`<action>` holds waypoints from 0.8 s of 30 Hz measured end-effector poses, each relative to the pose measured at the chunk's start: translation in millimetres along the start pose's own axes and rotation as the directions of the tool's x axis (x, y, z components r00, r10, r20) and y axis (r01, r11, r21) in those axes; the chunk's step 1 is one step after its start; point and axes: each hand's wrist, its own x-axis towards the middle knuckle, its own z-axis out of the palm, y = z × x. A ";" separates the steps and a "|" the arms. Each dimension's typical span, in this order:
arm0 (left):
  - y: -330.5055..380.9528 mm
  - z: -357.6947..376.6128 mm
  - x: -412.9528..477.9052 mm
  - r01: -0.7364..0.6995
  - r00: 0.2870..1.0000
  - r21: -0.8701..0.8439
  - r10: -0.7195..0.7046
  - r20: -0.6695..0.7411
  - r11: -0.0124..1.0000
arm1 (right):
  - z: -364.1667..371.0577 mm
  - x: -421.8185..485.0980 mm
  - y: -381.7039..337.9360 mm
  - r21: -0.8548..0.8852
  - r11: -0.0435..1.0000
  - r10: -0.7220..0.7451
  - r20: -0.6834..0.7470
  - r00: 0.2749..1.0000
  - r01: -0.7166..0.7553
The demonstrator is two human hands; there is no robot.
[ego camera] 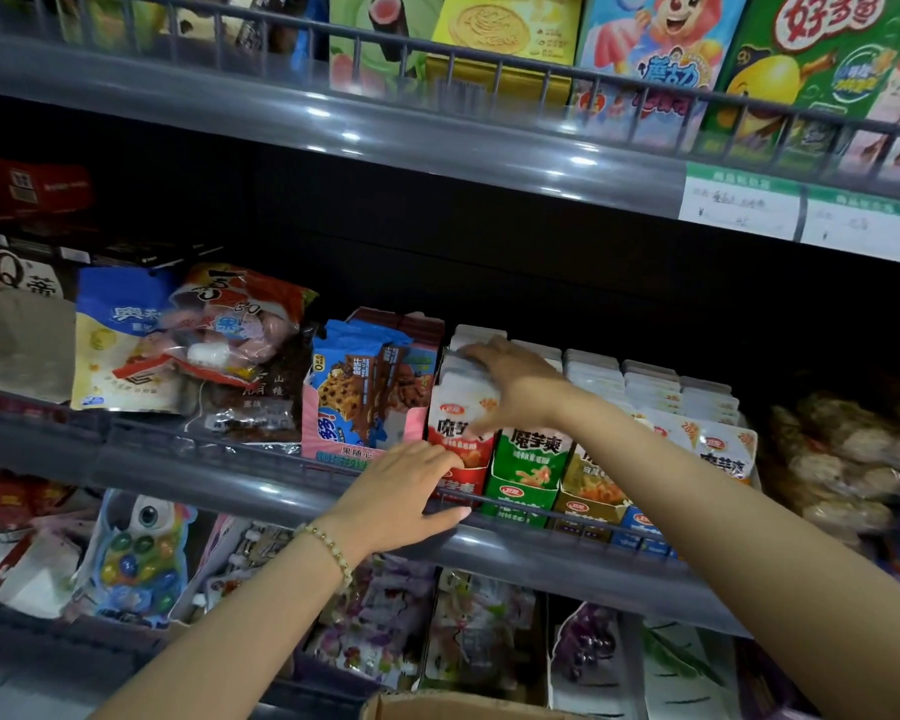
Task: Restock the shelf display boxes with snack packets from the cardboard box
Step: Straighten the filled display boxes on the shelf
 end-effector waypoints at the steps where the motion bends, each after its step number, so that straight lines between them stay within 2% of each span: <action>1: 1.5 -0.1 0.6 0.003 1.000 0.001 -0.003 -0.009 1.000 | -2.1 4.9 3.3 0.013 1.000 0.022 -0.010 1.000 -0.021; 6: -0.7 0.8 -1.8 0.014 0.990 -0.053 -0.021 -0.140 0.998 | -2.6 7.1 8.3 0.043 0.998 0.035 0.029 0.999 -0.037; 10: -1.0 0.5 -2.2 0.035 0.955 -0.029 -0.042 -0.293 0.999 | 0.4 0.9 11.5 0.039 0.993 0.112 0.078 0.991 -0.116; 13: -1.4 -3.5 5.2 0.034 0.938 0.033 -0.020 -0.346 0.999 | 1.4 3.7 16.4 -0.009 0.993 0.122 0.160 0.980 -0.122; 16: -7.0 -9.5 13.2 0.064 0.936 0.075 -0.034 -0.351 0.995 | -10.1 5.4 22.4 0.016 0.993 0.109 0.189 0.976 -0.114; 20: -16.8 -9.0 18.2 0.068 0.938 0.097 -0.031 -0.345 0.993 | -13.0 6.1 16.1 0.222 0.970 0.064 0.167 0.984 -0.101; 22: -19.3 -8.2 18.7 0.071 0.942 0.100 -0.034 -0.334 0.992 | -7.8 8.6 15.2 0.190 0.973 0.084 0.226 0.970 -0.128; 24: -20.0 -7.4 18.2 0.076 0.945 0.084 -0.045 -0.324 0.994 | -9.7 9.3 17.1 0.166 0.979 0.082 0.228 0.970 -0.122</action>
